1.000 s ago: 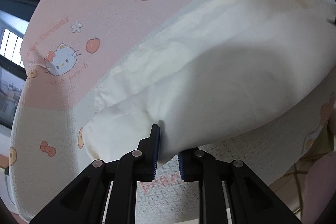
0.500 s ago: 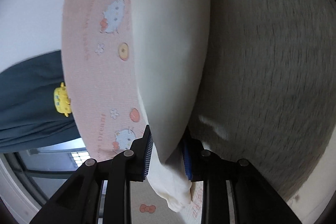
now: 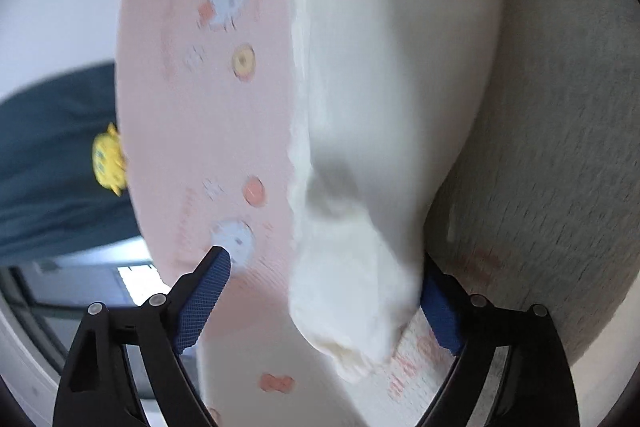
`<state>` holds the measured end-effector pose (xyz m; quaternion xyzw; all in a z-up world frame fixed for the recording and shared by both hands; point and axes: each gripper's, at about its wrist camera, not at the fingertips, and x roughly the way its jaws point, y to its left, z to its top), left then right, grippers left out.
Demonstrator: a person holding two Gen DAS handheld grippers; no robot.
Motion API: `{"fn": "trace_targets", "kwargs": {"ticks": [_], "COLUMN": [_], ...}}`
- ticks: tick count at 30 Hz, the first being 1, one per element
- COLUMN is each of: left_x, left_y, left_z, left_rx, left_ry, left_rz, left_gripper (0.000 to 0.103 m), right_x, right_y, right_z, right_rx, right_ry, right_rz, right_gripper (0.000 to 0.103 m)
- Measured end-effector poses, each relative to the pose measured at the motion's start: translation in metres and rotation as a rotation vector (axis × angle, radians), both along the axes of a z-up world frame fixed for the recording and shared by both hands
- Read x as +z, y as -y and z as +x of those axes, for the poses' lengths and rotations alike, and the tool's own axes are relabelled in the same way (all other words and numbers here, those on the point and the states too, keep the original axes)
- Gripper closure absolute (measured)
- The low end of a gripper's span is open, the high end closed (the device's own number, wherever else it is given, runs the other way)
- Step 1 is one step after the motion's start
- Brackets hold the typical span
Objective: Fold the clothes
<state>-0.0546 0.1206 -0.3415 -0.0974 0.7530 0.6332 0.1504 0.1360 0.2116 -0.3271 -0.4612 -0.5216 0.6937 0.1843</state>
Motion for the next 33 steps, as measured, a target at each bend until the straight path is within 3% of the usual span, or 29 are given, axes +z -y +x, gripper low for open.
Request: {"fn": "trace_targets", "kwargs": {"ticks": [3, 7, 10, 15, 17, 18, 20, 22, 26, 28, 33], "left_x": [0.001, -0.002, 0.001, 0.001, 0.001, 0.002, 0.001, 0.0, -0.004, -0.006, 0.001], "left_y": [0.015, 0.037, 0.041, 0.046, 0.042, 0.042, 0.041, 0.042, 0.042, 0.04, 0.033], "left_z": [-0.011, -0.03, -0.036, -0.034, -0.026, -0.021, -0.019, -0.016, -0.015, -0.016, -0.026], "left_rx": [0.066, 0.107, 0.119, 0.099, 0.072, 0.058, 0.062, 0.083, 0.11, 0.128, 0.211], "left_ry": [0.036, 0.019, 0.033, -0.012, -0.019, -0.018, 0.04, 0.123, 0.159, 0.157, 0.212], "left_rz": [-0.022, -0.045, 0.016, 0.067, 0.064, 0.062, 0.062, 0.068, 0.101, 0.112, 0.19], "left_gripper": [0.011, 0.011, 0.011, 0.011, 0.013, 0.016, 0.029, 0.054, 0.078, 0.089, 0.09], "right_x": [0.0, 0.0, -0.004, -0.021, -0.023, -0.022, -0.018, -0.017, -0.022, -0.016, 0.003], "right_y": [-0.005, -0.014, -0.012, -0.001, -0.001, -0.002, -0.004, -0.006, -0.004, -0.008, -0.022], "right_z": [0.004, 0.006, 0.005, 0.011, 0.011, 0.011, 0.01, 0.011, 0.012, 0.009, -0.001], "right_rx": [-0.013, -0.044, -0.052, 0.059, 0.066, 0.056, 0.018, -0.007, -0.015, -0.047, -0.115], "right_ry": [0.009, 0.009, 0.014, 0.046, 0.058, 0.065, 0.075, 0.092, 0.099, 0.085, 0.07], "right_rz": [-0.003, -0.019, 0.008, 0.169, 0.168, 0.143, 0.05, -0.027, -0.033, -0.089, -0.27], "right_gripper": [0.027, 0.025, 0.022, 0.022, 0.028, 0.033, 0.054, 0.074, 0.076, 0.077, 0.077]}}
